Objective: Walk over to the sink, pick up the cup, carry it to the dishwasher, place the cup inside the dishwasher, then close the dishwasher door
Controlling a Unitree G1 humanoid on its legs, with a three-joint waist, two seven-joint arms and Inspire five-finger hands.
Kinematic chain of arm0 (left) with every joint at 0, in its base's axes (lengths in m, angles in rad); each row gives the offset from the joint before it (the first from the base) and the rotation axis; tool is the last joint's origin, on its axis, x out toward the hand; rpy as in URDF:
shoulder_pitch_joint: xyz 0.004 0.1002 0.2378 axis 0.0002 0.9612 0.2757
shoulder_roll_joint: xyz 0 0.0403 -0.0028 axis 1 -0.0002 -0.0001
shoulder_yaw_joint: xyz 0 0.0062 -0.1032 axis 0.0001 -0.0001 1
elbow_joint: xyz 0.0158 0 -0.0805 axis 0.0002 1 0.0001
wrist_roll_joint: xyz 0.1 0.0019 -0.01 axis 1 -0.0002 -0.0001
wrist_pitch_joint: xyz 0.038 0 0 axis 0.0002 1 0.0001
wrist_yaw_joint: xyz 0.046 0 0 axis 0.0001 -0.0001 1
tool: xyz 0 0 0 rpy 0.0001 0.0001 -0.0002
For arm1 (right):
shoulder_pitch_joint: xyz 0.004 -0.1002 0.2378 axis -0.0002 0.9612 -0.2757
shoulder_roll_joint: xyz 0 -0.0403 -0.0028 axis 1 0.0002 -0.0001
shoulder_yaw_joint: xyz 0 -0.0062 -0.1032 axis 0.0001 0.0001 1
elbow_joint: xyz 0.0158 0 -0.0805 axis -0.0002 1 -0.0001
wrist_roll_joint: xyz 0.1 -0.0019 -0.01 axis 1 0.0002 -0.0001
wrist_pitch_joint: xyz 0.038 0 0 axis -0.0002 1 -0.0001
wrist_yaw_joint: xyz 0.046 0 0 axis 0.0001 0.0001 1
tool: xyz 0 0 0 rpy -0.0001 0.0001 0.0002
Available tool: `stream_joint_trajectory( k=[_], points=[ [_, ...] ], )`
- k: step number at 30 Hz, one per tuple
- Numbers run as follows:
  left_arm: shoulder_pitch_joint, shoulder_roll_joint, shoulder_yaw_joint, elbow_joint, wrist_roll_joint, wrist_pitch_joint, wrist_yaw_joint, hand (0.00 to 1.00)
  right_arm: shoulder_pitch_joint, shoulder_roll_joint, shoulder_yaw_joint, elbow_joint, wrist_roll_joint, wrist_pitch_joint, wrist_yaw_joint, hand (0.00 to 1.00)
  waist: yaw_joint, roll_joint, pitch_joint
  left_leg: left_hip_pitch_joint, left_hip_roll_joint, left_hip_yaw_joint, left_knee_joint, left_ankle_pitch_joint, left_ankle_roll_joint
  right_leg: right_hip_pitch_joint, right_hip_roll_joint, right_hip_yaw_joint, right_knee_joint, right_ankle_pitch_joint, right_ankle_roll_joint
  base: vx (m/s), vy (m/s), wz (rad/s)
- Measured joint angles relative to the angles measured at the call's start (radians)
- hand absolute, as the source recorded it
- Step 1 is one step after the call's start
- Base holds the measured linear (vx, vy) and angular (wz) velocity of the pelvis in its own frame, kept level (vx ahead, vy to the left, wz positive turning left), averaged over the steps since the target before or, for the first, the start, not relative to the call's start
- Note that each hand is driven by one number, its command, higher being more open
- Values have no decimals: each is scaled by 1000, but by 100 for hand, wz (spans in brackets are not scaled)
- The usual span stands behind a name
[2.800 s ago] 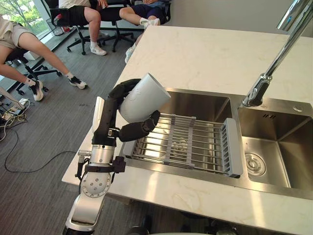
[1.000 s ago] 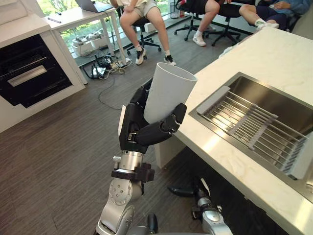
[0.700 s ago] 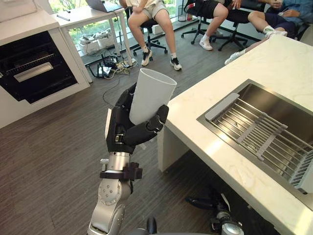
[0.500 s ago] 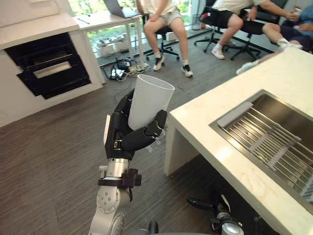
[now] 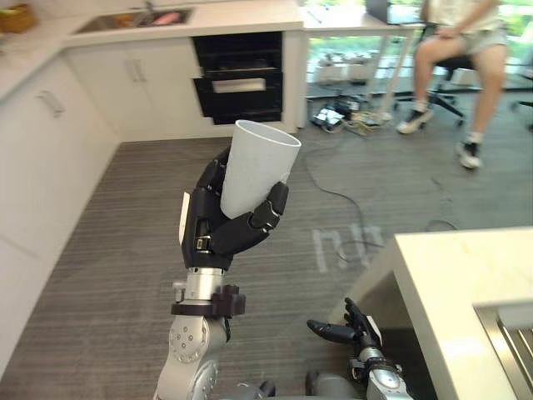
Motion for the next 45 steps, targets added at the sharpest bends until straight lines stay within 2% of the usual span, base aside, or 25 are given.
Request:
stream_joint_trajectory(
  k=[1,3,5,6,8,11,23,24,31,38,45],
  points=[
    [2,-4,0,0,-1,0,0,0,0,2,0,-15,0,0,0,100,6,2,-1,1,17,43,5,-2,-3,16,6,-15,-8,0,0,233,-221,78],
    [6,-13,3,-1,-4,0,-5,0,-3,2,-2,-73,2,-21,-6,100,8,0,0,-6,77,260,27,-18,20,62,17,-60,-37,0,-1,137,-92,70],
    [5,-15,11,-1,-5,0,-10,0,-13,-2,-5,-91,2,-36,-12,100,7,3,-1,0,106,385,-12,-12,19,65,16,-66,-39,-1,-2,89,-20,44],
    [3,-16,17,-1,-5,0,-14,0,-25,-5,-10,-91,2,-39,-16,100,6,4,-3,16,103,429,-58,-1,24,66,10,-68,-46,-4,-5,69,30,33],
    [1,-12,30,2,-5,0,-21,0,-40,8,-38,-86,2,-39,-18,100,11,-7,4,38,77,430,-113,31,30,72,-9,-65,-68,-6,-5,54,74,22],
    [2,6,42,38,-15,0,-20,0,-35,9,-43,-42,2,-38,-20,100,10,-7,3,89,44,428,-188,65,29,122,-30,-63,-126,2,7,38,78,14],
    [67,34,41,41,-24,3,-23,0,-9,5,-53,74,0,-29,-21,100,-2,-17,-4,159,42,450,-338,138,31,130,-19,-30,-163,30,0,-9,-8,-7],
    [107,43,117,43,-25,4,-23,0,-40,2,-72,149,-1,-25,-31,100,-19,-47,-31,166,38,429,-432,224,49,127,-8,-30,-220,83,3,0,0,0],
    [106,41,115,57,-25,3,-23,0,-41,2,-72,164,-1,-25,-32,100,-18,-48,-32,162,37,425,-432,225,49,127,-9,-35,-222,83,3,0,0,2],
    [104,24,100,188,-25,34,-22,0,-42,4,-72,244,-1,-8,-47,100,-12,-50,-32,143,38,414,-419,219,44,124,-10,-50,-233,82,3,1,-1,6],
    [95,21,78,219,-27,45,-22,0,-54,2,-71,248,-1,-6,-67,100,4,-50,-31,78,46,431,-309,146,42,105,-7,-34,-242,81,4,30,1,-8]
  ],
)
